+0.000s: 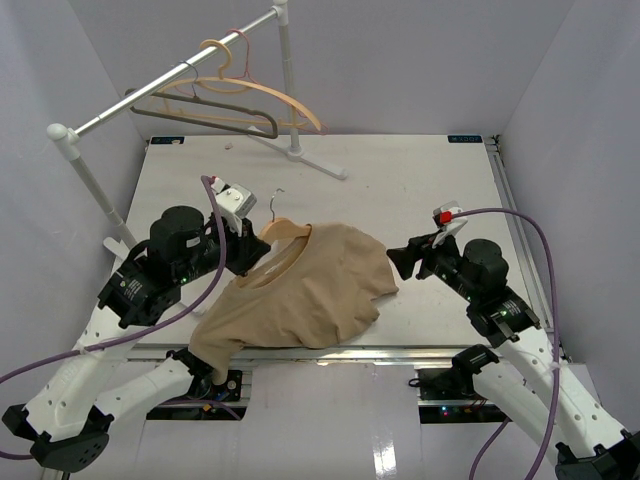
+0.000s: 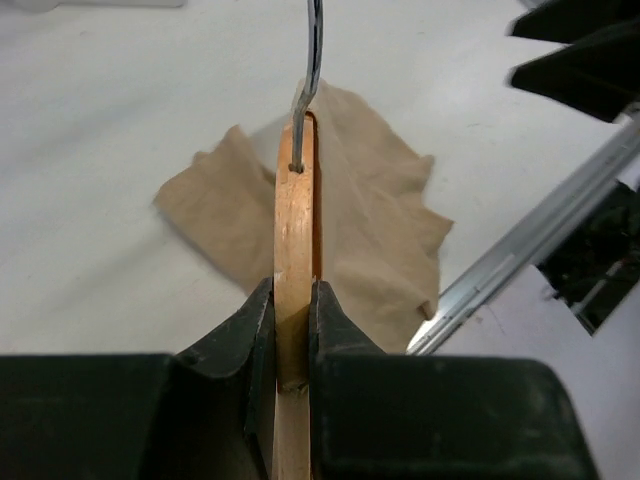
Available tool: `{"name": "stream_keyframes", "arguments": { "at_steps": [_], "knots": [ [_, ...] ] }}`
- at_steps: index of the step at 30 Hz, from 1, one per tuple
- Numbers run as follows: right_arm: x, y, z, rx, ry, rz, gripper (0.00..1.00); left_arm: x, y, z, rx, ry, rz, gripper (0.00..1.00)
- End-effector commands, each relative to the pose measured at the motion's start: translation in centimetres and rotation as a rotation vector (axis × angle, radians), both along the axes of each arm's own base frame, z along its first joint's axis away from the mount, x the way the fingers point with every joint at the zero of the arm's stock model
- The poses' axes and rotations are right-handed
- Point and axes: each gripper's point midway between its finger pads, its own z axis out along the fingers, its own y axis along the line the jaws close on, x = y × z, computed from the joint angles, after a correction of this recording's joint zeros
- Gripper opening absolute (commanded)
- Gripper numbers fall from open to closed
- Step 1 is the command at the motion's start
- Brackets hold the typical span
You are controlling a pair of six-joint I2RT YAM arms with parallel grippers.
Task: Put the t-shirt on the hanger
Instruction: Place the hanger at the clothesline.
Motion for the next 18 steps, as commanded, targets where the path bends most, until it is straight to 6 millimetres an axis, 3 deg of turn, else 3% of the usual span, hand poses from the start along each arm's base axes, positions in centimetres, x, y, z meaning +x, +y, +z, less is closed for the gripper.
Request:
{"name": "stream_keyframes", "arguments": {
  "at_steps": [1,8,12,18],
  "knots": [
    [-0.4,-0.7,3.1,0.014,-0.068,-0.016,0.71,1.4,5.3,-1.6,0.063,0.014,0.316,0.00],
    [-0.5,-0.9,3.3,0.016,-0.074,-0.024,0.71,2.8,11.1,-3.1,0.111,0.065,0.728,0.00],
    [-0.6,-1.0,3.3,0.014,-0.079,-0.025,0.71,4.0,12.3,-2.5,0.106,0.083,0.882,0.00],
    [-0.6,-1.0,3.2,0.011,-0.075,-0.023,0.71,5.6,13.0,0.8,-0.045,-0.039,0.989,0.00]
  ]
}}
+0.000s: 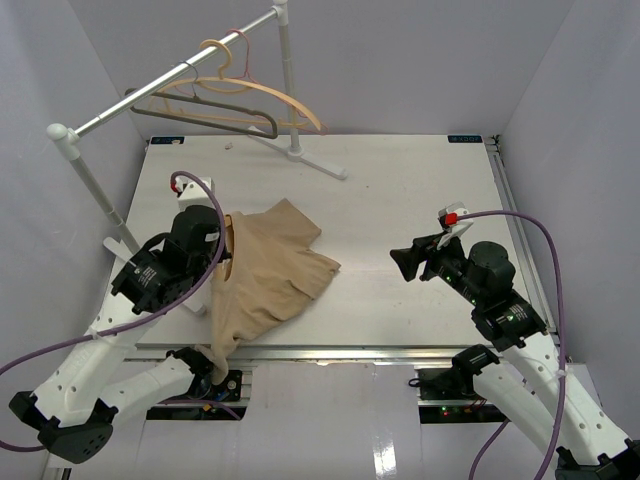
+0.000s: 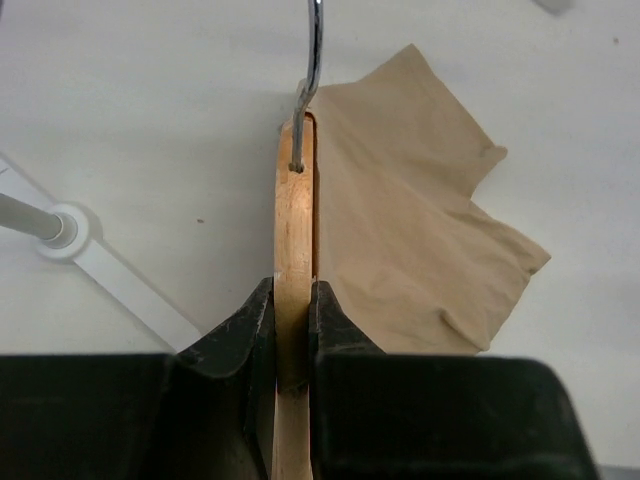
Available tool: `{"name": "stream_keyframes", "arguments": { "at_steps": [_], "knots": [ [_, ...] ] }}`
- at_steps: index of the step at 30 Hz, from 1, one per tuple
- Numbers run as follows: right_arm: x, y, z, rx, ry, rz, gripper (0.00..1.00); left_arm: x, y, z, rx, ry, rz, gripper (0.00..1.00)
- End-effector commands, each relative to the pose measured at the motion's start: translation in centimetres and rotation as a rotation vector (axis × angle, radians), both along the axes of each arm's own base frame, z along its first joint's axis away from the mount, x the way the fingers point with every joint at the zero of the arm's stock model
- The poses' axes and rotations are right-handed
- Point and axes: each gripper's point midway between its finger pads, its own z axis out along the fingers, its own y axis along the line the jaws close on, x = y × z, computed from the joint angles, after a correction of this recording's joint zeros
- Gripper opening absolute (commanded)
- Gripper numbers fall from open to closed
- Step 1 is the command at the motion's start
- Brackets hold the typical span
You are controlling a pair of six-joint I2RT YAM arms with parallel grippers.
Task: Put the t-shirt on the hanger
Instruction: Place the hanger at the clothesline.
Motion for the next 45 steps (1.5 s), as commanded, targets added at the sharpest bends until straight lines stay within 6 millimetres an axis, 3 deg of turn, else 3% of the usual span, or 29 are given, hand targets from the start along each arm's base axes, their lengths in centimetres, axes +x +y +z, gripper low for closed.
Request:
{"name": "stream_keyframes", "arguments": {
  "at_steps": [1,8,16,23,38,42,45],
  "knots": [
    [0.1,-0.3,2.0,0.010,-0.055,-0.008,0.71,1.4,2.3,5.9,-0.094,-0.228,0.189,0.00],
    [0.3,-0.1,1.4,0.002,-0.040,-0.006,0.71,1.4,5.9,11.4,-0.038,-0.361,0.375,0.00],
    [0.4,0.1,1.5,0.002,-0.033,0.005,0.71,0.9,7.8,12.8,0.014,-0.444,0.452,0.00],
    [0.3,0.1,1.5,0.000,-0.035,0.008,0.71,2.7,7.5,16.3,0.061,-0.504,0.501,0.00],
    [0.1,0.2,1.5,-0.004,-0.026,0.018,0.71,3.6,9.2,20.3,0.124,-0.606,0.579,0.00],
    [0.0,0.1,1.7,-0.005,-0.031,0.017,0.71,4.4,9.1,20.1,0.115,-0.598,0.565,0.00],
    [-0.1,0.1,1.6,-0.006,-0.029,0.018,0.71,5.6,8.0,19.0,0.078,-0.559,0.493,0.00]
  ]
}}
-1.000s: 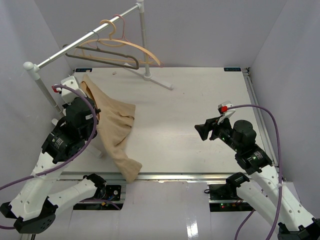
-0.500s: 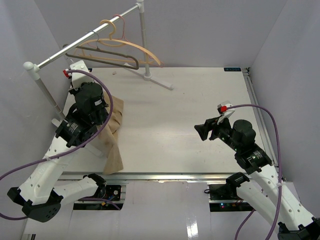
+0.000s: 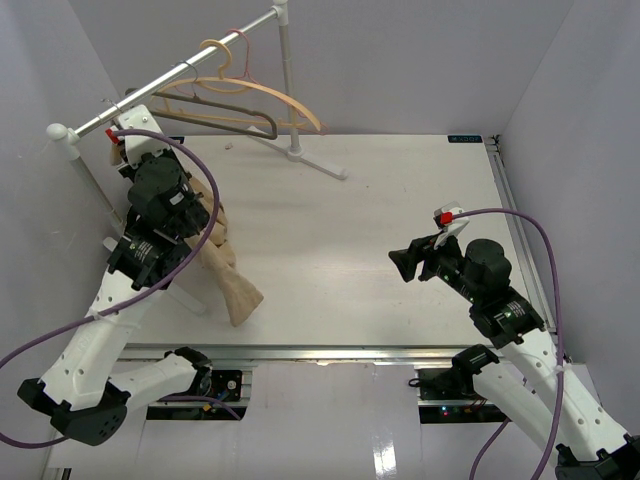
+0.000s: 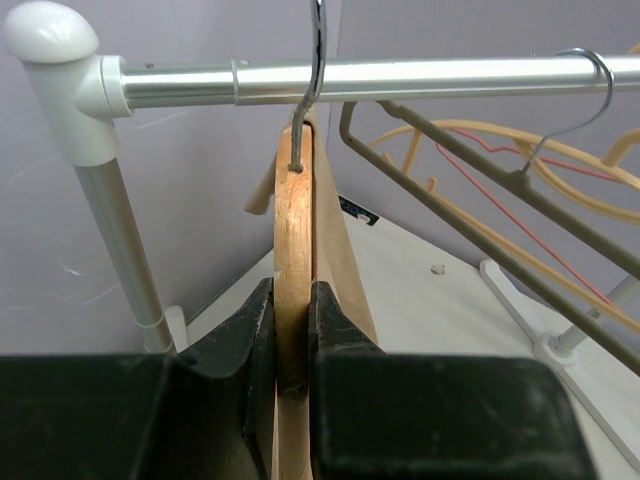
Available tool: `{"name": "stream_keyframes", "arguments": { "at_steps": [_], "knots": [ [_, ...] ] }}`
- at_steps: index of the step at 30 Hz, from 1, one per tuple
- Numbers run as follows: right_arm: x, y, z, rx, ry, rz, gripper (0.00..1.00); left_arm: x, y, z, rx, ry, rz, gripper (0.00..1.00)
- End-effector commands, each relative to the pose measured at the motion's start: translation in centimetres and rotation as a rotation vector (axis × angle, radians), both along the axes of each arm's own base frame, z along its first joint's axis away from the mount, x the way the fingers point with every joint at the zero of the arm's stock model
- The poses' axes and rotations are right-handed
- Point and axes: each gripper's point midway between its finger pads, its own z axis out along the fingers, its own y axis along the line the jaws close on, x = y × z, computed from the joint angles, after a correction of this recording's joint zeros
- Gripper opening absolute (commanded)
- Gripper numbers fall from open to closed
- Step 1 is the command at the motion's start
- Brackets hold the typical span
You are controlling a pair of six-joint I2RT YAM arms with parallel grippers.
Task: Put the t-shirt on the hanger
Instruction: Place the hanger at the clothesline.
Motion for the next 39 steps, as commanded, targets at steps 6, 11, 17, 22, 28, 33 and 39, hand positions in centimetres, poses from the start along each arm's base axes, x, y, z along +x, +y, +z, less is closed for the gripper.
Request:
{"name": "stream_keyframes", "arguments": {
  "at_steps": [6,11,17,22,28,33,39],
  "knots": [
    [0.0,0.0,1.9,0.017,-0.045,0.008,0.71,2.8,0.1,-0.4,-0.109,0.010,-0.102,0.00],
    [-0.1,0.0,1.8,0.019,-0.048,0.009,0.71,4.6,2.4,-2.2,-0.179,0.040,-0.119,0.00],
    [-0.1,0.0,1.9,0.021,-0.052,0.010,0.71,5.9,4.5,-4.0,-0.213,0.071,-0.106,0.00],
    [-0.1,0.1,1.6,0.021,-0.047,0.013,0.71,6.4,4.6,-5.4,-0.245,0.076,-0.114,0.00],
    [-0.1,0.2,1.4,0.019,-0.039,0.016,0.71,5.8,3.6,-4.9,-0.254,0.045,-0.180,0.46],
    [-0.1,0.4,1.3,0.021,-0.033,0.023,0.71,4.3,1.8,-2.0,-0.237,-0.009,-0.310,0.67],
    [0.0,0.6,0.8,0.015,-0.007,0.033,0.80,2.5,-4.6,-1.0,-0.157,0.029,-0.709,0.78]
  ]
}}
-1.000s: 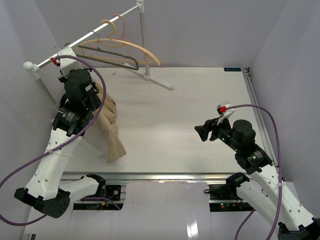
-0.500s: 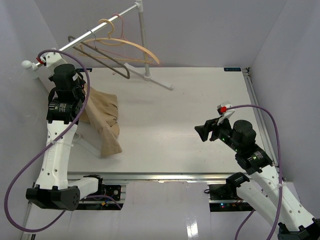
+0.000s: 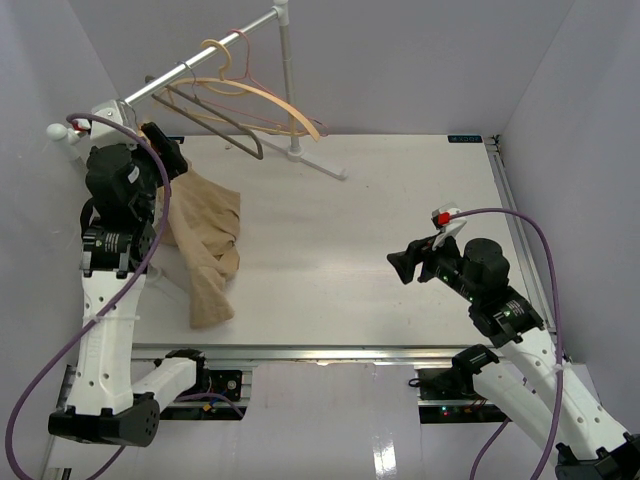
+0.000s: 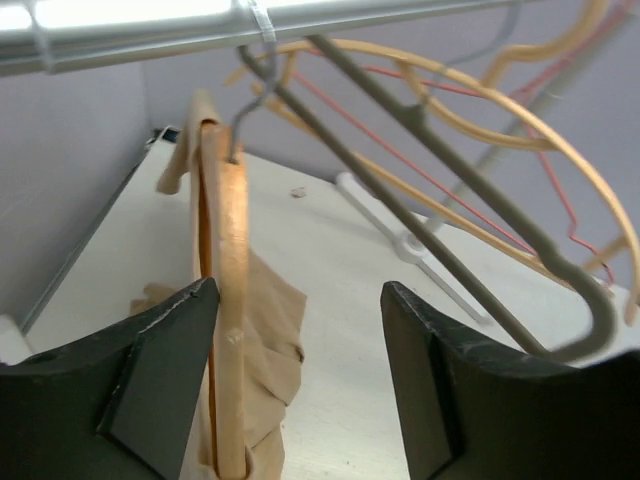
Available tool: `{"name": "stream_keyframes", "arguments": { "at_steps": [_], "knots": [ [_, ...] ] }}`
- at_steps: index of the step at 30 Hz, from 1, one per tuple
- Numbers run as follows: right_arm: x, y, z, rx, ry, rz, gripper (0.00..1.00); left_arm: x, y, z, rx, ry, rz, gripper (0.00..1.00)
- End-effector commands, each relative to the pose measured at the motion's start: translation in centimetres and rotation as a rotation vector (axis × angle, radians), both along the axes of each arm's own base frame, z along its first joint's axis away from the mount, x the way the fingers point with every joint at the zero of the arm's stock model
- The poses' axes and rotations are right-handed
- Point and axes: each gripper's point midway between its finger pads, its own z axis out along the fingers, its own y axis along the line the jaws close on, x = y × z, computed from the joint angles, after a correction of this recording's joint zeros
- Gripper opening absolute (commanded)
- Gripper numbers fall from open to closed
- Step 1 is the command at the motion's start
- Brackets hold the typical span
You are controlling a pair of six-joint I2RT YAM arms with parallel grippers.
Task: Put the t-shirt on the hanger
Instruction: Place the hanger at the clothesline, then reset both arms
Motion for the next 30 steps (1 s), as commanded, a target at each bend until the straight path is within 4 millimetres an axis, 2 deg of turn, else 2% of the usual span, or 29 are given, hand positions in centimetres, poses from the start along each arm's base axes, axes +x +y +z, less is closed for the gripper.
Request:
{"name": "stream_keyframes", "arguments": {
  "at_steps": [1,4,7,13,16,17,19,20,23,26,30],
  "knots": [
    [0.3,0.4,1.2,0.021,-0.023,0.016,0.85,-2.1,-5.4,1.9,0.031,-0.053,-0.331,0.80],
    [0.4,0.5,1.0,0.019,-0.011,0.015,0.97,-2.1,-8.6,0.7,-0.002,-0.019,-0.514,0.88],
    [0.5,0.6,0.8,0.021,0.001,0.013,0.92,-2.0,-11.2,-0.6,-0.052,0.015,-0.665,0.98],
    [0.7,0.8,0.0,0.020,0.029,0.011,0.90,-1.3,-14.7,-4.9,-0.096,0.059,-0.783,0.98],
    [0.9,0.7,0.1,0.027,0.029,-0.005,0.90,-1.9,-18.8,-7.1,-0.069,0.096,-0.889,0.98],
    [1.1,0.6,-0.1,0.026,0.032,-0.018,0.90,-1.6,-19.4,-8.0,-0.051,0.109,-0.884,0.98],
    [1.6,-0.1,-0.3,0.029,0.046,-0.075,0.90,-2.6,-22.3,-9.2,-0.032,0.123,-0.953,0.98],
    [1.9,-0.4,-0.5,0.030,0.056,-0.108,0.90,-3.0,-23.0,-9.8,-0.030,0.126,-0.973,0.98],
    [2.9,-1.8,-0.7,0.045,0.079,-0.226,0.90,-4.5,-24.9,-12.2,-0.040,0.137,-1.031,0.98],
    [3.6,-2.8,-0.9,0.046,0.104,-0.313,0.90,-5.6,-25.8,-15.2,-0.068,0.149,-1.050,0.98],
    [3.5,-3.6,-0.5,0.031,0.112,-0.350,0.90,-7.3,-26.9,-15.9,-0.093,0.096,-1.087,0.98]
  ]
}}
